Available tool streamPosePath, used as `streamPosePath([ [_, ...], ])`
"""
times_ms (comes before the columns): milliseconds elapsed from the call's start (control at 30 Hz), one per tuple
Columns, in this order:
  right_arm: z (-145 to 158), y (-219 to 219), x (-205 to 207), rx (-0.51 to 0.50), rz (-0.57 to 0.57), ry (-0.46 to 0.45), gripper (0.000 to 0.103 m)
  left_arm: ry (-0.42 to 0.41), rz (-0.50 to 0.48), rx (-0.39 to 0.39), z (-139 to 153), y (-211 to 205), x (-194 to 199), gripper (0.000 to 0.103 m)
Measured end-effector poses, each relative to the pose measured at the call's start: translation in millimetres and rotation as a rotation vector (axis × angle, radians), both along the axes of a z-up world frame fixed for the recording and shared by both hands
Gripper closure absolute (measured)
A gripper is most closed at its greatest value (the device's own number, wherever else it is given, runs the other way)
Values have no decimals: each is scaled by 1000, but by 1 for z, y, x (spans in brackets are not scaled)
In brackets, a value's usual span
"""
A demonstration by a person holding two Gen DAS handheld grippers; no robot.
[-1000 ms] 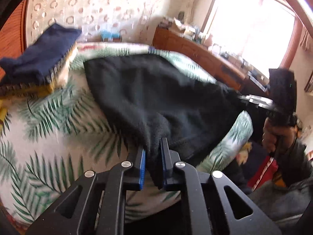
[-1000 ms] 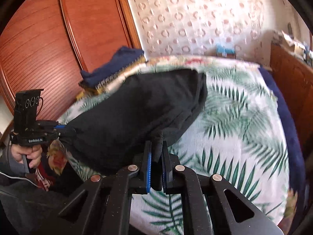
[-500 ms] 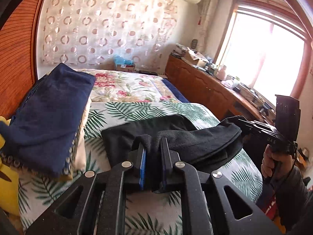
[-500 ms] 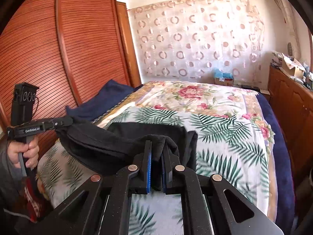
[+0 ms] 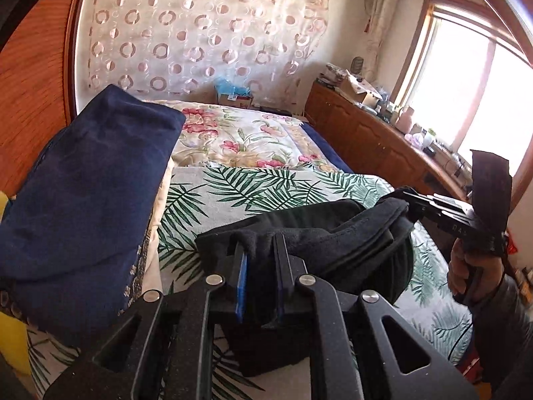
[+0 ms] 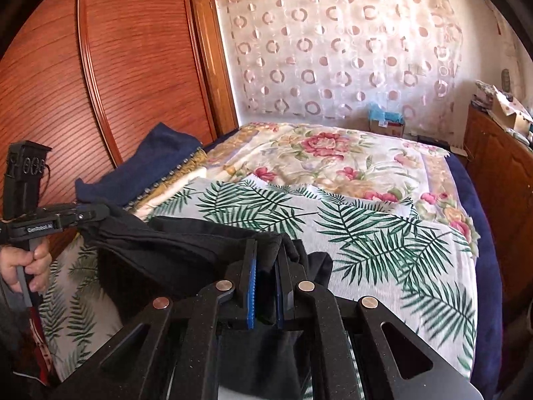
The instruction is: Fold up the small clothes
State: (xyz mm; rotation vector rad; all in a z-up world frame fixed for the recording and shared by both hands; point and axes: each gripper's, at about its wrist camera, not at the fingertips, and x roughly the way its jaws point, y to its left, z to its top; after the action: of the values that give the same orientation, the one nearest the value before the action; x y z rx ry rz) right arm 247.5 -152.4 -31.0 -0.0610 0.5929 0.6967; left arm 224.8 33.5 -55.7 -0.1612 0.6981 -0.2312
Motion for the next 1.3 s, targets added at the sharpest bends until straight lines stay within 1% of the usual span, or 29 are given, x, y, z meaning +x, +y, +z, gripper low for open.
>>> streamPosePath([
  [67, -1, 2, 7, -9, 1, 14, 95, -10, -17, 5, 2, -3, -2, 87],
  [100, 0, 1, 8, -6, 2, 21, 95, -15, -25, 4, 3, -3, -2, 82],
  [200, 3, 1, 15, 5, 4, 26, 95, -45, -22, 19, 9, -2, -6, 55],
  [233, 5, -1, 14, 6, 2, 24, 94, -54, -26, 27, 11, -2, -7, 52],
  [267, 7, -2, 13, 9, 0, 18, 87, -52, -28, 35, 12, -1, -7, 49],
  [300, 9, -3, 13, 10, -7, 10, 81, -51, -26, 42, 13, 0, -8, 41],
  [333, 11, -5, 12, 7, -16, 0, 79, -51, -25, 44, 14, 1, -8, 33],
  [433, 17, -8, 5, -28, -19, -31, 58, -43, -29, 28, 9, 5, -12, 29],
  [500, 16, -11, -4, -46, 1, -54, 53, -23, -36, 22, 0, 4, -15, 29],
  [600, 4, -13, -7, -82, 53, -24, 51, 16, -40, 47, -16, 1, -11, 29],
  [667, -6, -9, -2, -99, 60, 14, 51, 45, -34, 50, -25, -1, -4, 29],
  [767, -13, -1, 17, -85, 49, 71, 51, 75, -13, 49, -34, -2, 9, 29],
  [867, -14, 5, 36, -52, 57, 114, 51, 79, -6, 53, -36, -3, 19, 29],
  [900, -16, 7, 42, -48, 47, 129, 51, 72, -5, 62, -35, -3, 23, 30],
  [967, -21, 5, 53, -24, 50, 171, 51, 69, -15, 62, -35, -4, 29, 42],
  [1000, -23, 6, 57, -9, 56, 194, 56, 77, -23, 60, -34, -4, 33, 54],
  [1033, -22, 7, 59, 4, 65, 203, 63, 79, -25, 62, -34, -4, 36, 70],
  [1067, -21, 8, 62, 13, 82, 211, 80, 76, -32, 67, -33, -5, 38, 84],
  [1100, -21, 9, 63, 26, 107, 217, 94, 76, -42, 76, -33, -6, 40, 96],
  [1167, -17, 8, 63, 48, 141, 202, 100, 73, -26, 93, -32, -5, 43, 96],
  [1200, -13, 7, 61, 52, 136, 173, 101, 66, -5, 93, -30, -3, 44, 96],
  [1267, -12, -4, 61, 49, 77, 134, 101, 59, 43, 100, -29, 3, 46, 96],
  [1300, -13, -11, 62, 35, 14, 116, 101, 59, 63, 107, -28, 4, 47, 96],
])
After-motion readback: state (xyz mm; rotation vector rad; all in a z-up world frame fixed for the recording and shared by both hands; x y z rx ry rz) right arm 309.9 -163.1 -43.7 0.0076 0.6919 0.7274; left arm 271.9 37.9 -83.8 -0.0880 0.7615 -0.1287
